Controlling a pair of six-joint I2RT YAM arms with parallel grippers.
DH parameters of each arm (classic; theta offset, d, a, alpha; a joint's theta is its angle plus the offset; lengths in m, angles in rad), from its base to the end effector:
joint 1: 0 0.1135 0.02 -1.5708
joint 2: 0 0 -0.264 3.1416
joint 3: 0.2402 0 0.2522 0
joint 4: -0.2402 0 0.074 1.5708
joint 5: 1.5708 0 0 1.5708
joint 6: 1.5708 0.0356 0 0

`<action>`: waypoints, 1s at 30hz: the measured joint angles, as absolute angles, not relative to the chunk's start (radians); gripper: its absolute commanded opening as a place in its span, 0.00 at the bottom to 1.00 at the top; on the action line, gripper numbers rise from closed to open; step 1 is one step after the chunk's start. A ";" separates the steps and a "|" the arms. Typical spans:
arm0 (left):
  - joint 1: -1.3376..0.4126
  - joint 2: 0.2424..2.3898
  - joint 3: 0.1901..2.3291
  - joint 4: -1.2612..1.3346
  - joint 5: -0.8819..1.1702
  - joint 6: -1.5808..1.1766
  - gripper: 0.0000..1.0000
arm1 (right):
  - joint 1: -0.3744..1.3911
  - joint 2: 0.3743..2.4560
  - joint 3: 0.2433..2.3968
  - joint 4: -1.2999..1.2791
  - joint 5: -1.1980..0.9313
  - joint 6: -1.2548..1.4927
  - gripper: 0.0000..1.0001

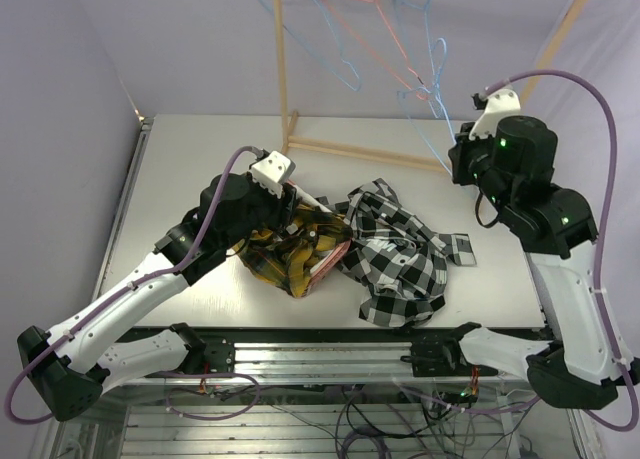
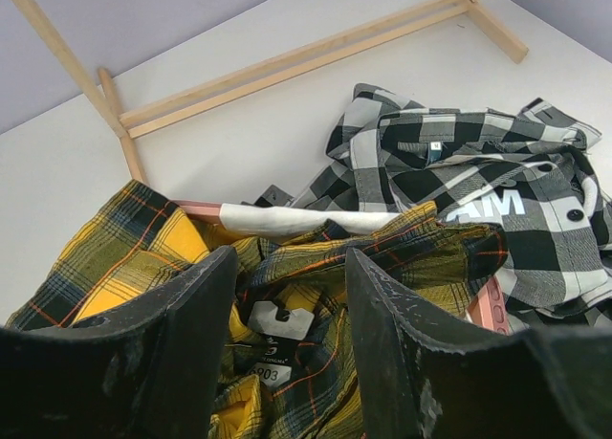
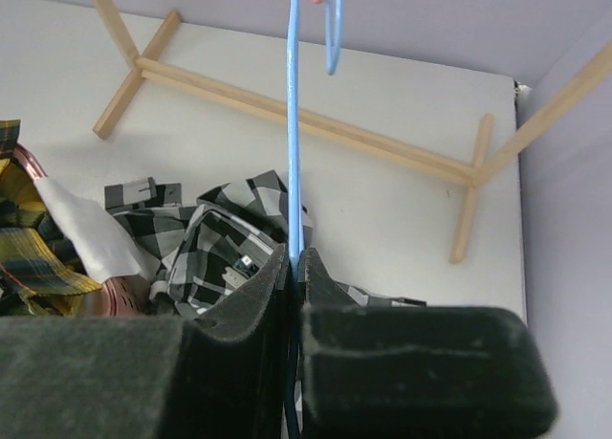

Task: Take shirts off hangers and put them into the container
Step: Place the hanger at the clothesline.

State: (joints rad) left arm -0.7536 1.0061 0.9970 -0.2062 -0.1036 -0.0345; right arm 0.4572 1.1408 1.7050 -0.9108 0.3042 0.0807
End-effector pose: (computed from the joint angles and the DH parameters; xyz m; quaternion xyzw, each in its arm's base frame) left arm 0.1710 -0.1554 0.3709 0.2433 0.7396 -0.2032 0.5937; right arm 0.1720 0.0727 0.4985 -0.0659 0.8110 0.0314 0.5805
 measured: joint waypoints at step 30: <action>-0.754 1.006 0.997 -0.206 -0.076 -0.046 0.60 | 0.199 1.277 1.695 -0.894 0.333 0.120 0.00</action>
